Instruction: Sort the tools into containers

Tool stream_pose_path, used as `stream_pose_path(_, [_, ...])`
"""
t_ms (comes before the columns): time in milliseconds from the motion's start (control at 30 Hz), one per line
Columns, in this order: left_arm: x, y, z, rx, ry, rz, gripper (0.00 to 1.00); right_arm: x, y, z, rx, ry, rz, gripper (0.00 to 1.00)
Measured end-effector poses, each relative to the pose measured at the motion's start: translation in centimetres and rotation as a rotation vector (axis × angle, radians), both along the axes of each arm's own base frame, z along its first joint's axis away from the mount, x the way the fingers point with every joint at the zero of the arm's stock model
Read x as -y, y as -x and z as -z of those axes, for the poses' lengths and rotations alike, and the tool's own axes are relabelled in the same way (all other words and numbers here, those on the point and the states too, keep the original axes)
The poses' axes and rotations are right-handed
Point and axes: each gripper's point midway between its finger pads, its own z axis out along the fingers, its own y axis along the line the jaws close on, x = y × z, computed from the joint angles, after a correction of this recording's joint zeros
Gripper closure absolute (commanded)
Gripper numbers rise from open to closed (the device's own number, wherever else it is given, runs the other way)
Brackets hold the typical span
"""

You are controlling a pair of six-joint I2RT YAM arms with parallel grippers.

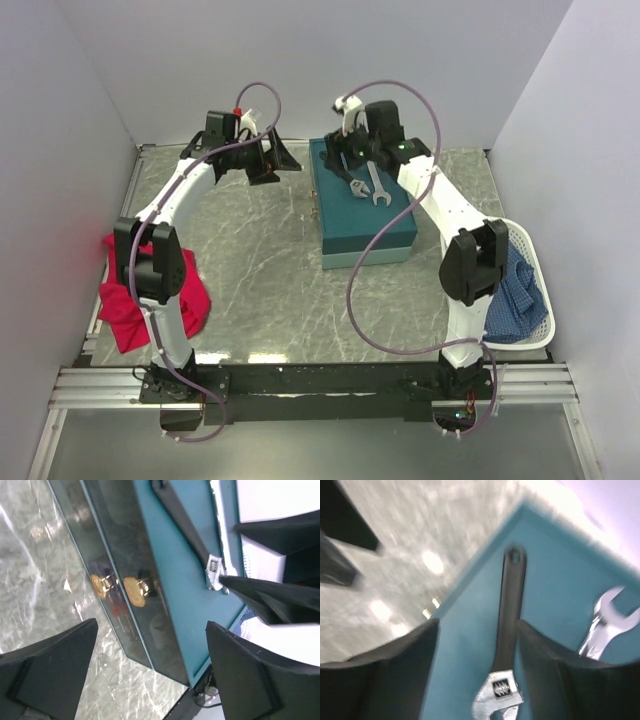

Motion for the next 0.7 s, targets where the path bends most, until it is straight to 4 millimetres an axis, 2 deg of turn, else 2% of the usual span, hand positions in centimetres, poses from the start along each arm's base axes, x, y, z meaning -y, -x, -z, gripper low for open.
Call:
stream_pose_path(33, [0.0,-0.2,-0.4,0.013,-0.001,0.0,0.04,-0.3,-0.2,-1.6,0.027,-0.025,-0.001,0.0])
stream_pose_path(100, [-0.1,-0.6,-1.1,0.043,-0.008,-0.003,0.04,-0.2,-0.3,-4.9,0.083,-0.069,0.028,0.0])
stream_pose_path(167, [-0.3,-1.3,-1.8,0.095,-0.038,-0.014,0.04,0.9,-0.2,-7.7,0.146,-0.079,0.091,0.0])
stream_pose_path(233, [-0.8,-2.3,-2.7,0.17,-0.112,-0.039,0.04,2.5,0.0,-10.7,0.223,-0.093,0.191,0.0])
stream_pose_path(300, [-1.1,-3.3,-3.6,0.268,-0.219,-0.063,0.04,5.1,0.9,-12.1,0.283,-0.08,0.304,0.0])
stream_pose_path(367, [-1.0,-4.5,-5.0,0.391,-0.35,-0.104,0.04,7.5,2.4,-11.6,0.305,-0.048,0.393,0.0])
stream_pose_path(500, [0.4,-5.3,-7.2,0.564,-0.567,-0.205,0.04,12.2,6.5,-6.8,0.277,0.062,0.519,0.0])
stream_pose_path(567, [1.3,-4.8,-7.3,0.592,-0.631,-0.226,0.04,14.1,9.1,-3.6,0.233,0.128,0.548,0.0])
stream_pose_path(633, [1.2,-4.6,-7.1,0.593,-0.673,-0.253,0.04,15.4,11.1,-1.9,0.213,0.159,0.565,0.0])
stream_pose_path(700, [0.2,-4.7,-6.5,0.577,-0.705,-0.285,0.04,16.5,12.9,-0.7,0.203,0.179,0.576,0.0])
